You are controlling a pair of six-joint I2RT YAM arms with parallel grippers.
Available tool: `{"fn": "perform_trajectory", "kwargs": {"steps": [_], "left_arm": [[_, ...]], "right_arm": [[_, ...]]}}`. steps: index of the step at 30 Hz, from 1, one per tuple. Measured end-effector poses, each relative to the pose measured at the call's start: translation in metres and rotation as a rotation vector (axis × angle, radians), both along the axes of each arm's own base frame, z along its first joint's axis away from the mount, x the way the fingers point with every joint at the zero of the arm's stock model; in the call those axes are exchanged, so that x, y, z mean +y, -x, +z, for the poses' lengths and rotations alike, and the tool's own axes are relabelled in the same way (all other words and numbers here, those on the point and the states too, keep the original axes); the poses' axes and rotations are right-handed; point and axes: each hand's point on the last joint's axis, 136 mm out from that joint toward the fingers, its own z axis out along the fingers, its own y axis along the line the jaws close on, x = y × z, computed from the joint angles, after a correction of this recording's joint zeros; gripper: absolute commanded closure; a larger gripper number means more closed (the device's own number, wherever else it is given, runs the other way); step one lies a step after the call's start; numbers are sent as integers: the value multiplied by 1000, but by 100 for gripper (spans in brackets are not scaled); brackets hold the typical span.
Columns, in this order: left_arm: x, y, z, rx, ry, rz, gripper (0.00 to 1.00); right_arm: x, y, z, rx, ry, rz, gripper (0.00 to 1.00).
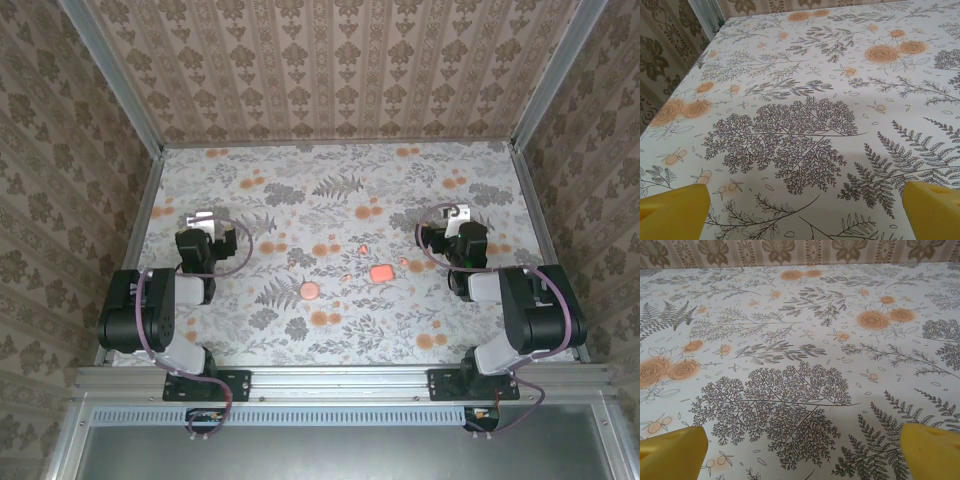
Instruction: Insert the wireless bluetooth earbuds into the charging case
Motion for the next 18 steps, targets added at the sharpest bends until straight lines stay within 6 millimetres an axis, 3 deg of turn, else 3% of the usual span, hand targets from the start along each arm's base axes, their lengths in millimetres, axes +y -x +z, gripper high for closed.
{"fn": "perform_trajectory", "kwargs": {"steps": [18], "left_arm": [[-2, -3, 3, -7, 5, -11, 0]], "right_arm": [[0, 0, 0, 0, 0, 0, 0]]}}
